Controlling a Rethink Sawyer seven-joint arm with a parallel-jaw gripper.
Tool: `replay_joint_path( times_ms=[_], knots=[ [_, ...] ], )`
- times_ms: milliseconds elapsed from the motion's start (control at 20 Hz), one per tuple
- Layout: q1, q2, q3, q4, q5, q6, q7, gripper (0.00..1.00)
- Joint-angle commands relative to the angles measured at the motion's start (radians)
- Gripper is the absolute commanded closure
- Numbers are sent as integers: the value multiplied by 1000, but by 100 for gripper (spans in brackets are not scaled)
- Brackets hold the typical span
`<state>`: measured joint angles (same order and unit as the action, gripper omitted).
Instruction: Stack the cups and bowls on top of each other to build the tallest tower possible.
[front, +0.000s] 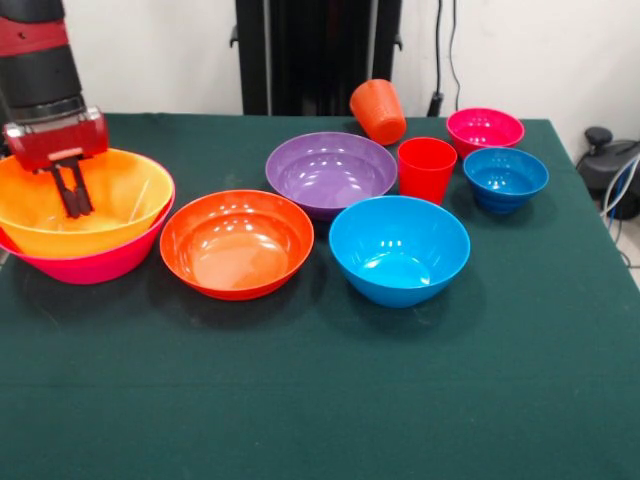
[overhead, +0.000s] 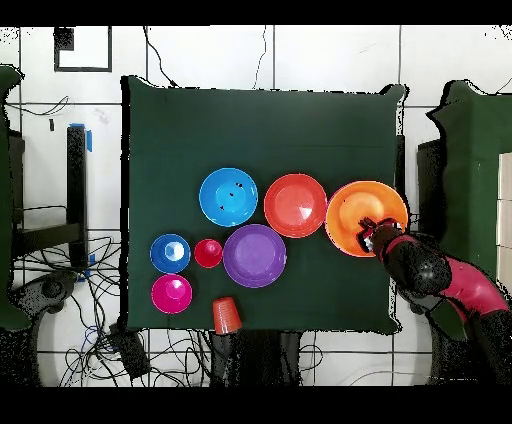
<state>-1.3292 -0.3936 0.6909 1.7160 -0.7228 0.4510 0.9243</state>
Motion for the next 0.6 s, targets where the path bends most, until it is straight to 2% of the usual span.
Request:
replay_joint_path(
  times_ms=[50, 150, 400, 600],
  knots=[
    [27, 138, -33, -36, -25, -2, 8, 100],
    [11, 163, -16, -42, -31, -26, -3, 100],
    [12, 168, 13, -54, -39, -55, -4, 100],
    [32, 167, 5, -77, -40, -29, -4, 100]
  ],
)
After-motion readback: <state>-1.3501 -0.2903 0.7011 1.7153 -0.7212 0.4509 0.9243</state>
